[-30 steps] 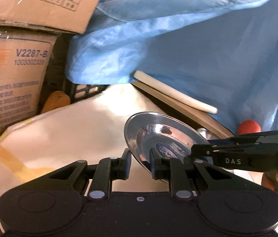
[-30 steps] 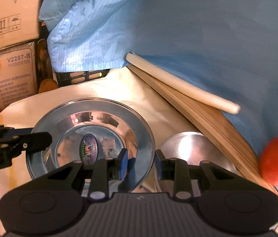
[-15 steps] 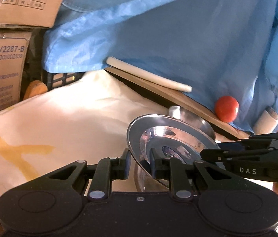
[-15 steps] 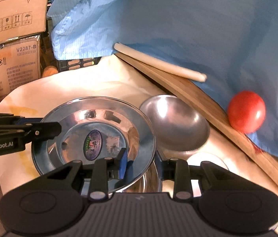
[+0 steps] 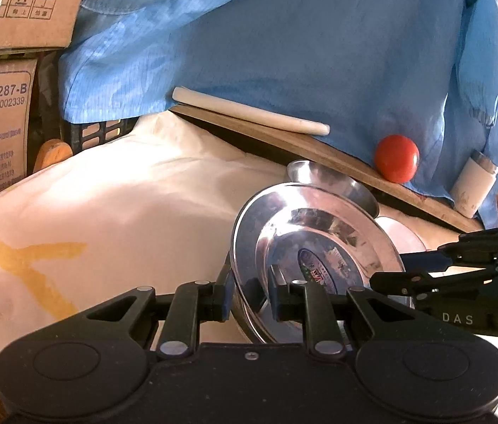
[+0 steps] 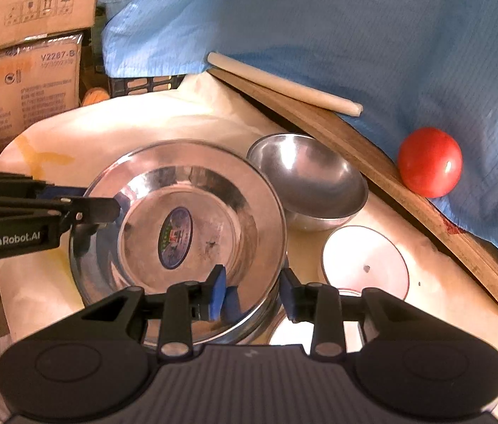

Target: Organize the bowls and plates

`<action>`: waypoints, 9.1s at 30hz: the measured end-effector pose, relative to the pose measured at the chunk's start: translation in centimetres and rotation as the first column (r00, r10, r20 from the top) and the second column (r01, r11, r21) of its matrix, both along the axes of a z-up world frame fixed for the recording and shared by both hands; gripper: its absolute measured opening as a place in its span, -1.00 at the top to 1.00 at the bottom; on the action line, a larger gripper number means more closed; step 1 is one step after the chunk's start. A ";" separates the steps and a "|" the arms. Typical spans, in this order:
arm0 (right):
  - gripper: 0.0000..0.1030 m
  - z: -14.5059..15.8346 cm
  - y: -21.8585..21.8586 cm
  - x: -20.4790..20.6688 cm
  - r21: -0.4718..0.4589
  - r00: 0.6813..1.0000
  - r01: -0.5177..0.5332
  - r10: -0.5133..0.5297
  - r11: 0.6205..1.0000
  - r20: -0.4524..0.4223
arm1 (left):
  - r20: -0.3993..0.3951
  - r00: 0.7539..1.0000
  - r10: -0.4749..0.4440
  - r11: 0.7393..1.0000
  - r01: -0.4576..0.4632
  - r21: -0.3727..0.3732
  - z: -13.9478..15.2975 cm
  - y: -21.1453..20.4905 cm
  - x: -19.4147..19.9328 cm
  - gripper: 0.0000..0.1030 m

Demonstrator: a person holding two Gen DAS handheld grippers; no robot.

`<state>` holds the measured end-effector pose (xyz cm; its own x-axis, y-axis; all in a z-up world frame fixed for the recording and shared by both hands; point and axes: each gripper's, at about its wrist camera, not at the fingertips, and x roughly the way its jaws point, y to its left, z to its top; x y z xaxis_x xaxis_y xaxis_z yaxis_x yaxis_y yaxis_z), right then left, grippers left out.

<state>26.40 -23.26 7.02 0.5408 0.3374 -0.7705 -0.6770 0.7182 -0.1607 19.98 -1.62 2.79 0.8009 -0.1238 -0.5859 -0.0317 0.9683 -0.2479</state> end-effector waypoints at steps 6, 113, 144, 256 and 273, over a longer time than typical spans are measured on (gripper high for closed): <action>0.28 -0.2 0.2 -0.5 -0.030 1.000 -0.018 0.018 0.999 0.006 | -0.004 1.000 0.002 1.000 -0.002 0.011 0.1 -0.1 -0.3 0.59; -0.97 -2.3 -4.9 12.1 0.308 0.965 0.262 -0.254 0.915 -0.065 | -0.173 0.984 -0.037 0.999 0.030 -0.044 -1.2 -2.0 17.5 -0.98; 0.34 -3.4 -1.1 13.9 0.293 0.952 0.287 -0.237 0.912 -0.193 | -0.143 0.983 -0.117 0.989 0.102 -0.111 -0.8 -1.0 17.7 0.55; -0.99 0.6 -21.6 -8.1 0.300 0.896 0.349 -0.410 0.888 0.171 | -0.036 0.918 -0.396 0.897 0.378 -0.229 3.0 -8.2 3.6 -0.98; -0.99 0.0 -19.6 -0.8 0.272 0.952 0.290 -0.307 0.917 0.020 | -0.097 0.770 -0.631 0.768 0.637 0.062 4.0 -11.2 8.4 -0.98</action>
<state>25.57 -42.84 7.02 0.6906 0.3391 -0.6388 -0.4197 0.9073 0.0279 28.36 -12.85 6.82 0.5171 -0.5362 -0.6671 0.5839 0.7909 -0.1831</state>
